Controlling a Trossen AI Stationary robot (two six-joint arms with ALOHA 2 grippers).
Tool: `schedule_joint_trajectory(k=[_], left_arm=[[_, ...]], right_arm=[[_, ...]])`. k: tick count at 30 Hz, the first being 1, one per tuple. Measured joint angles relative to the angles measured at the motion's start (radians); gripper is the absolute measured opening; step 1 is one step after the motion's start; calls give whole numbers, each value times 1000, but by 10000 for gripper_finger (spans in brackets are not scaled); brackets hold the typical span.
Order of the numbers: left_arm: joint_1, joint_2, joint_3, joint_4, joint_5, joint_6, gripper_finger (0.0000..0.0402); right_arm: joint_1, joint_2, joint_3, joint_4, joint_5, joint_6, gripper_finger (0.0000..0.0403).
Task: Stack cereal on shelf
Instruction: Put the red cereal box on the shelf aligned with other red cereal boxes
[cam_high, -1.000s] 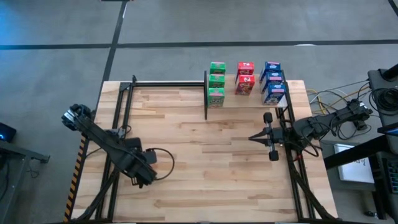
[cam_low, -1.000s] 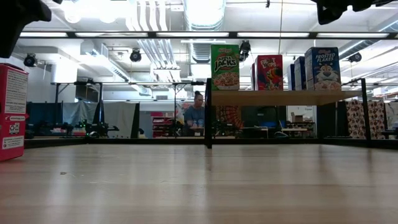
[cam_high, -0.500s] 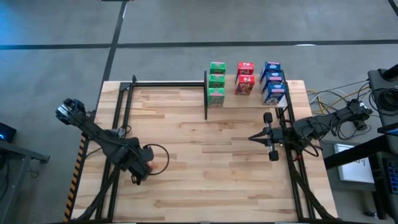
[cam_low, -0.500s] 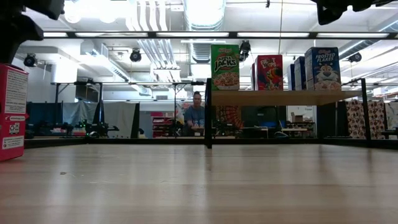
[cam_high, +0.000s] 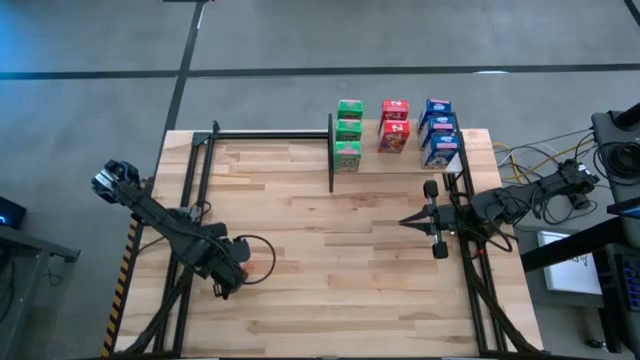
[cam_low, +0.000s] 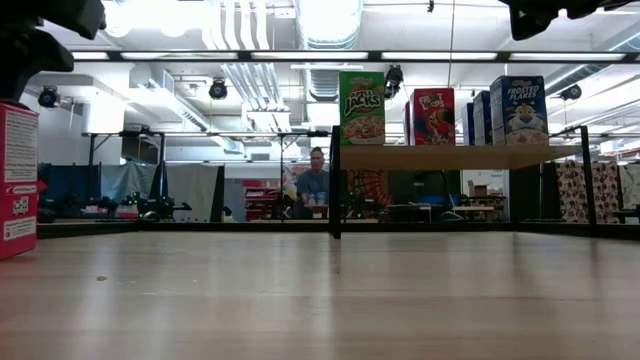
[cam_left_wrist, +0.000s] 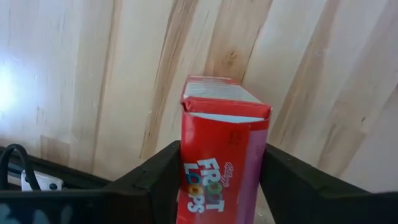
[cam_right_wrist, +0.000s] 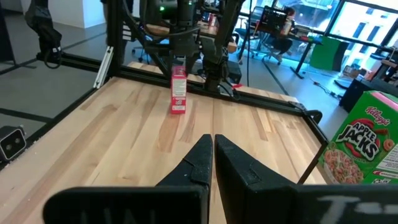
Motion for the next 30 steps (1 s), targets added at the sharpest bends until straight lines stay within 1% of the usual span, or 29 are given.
schedule_joint_trajectory(k=[4,8,14,18,22,27,30], left_arm=[[0,7,0,1,0,0,159],[0,7,0,20,0,0,144],[0,7,17,117,-13,0,133],[-1,7,70,141,-114,1,129],[0,7,149,150,-217,26,127],[0,7,268,181,-360,110,127],[0,12,325,228,-430,200,127]], right_arm=[[0,0,0,0,0,0,9],[0,0,0,-1,1,0,9],[0,0,0,-6,1,0,9],[0,0,0,-8,0,8,9],[0,-1,0,-25,-1,31,9],[0,-5,0,-74,-5,47,9],[0,-14,-1,-88,-45,46,9]])
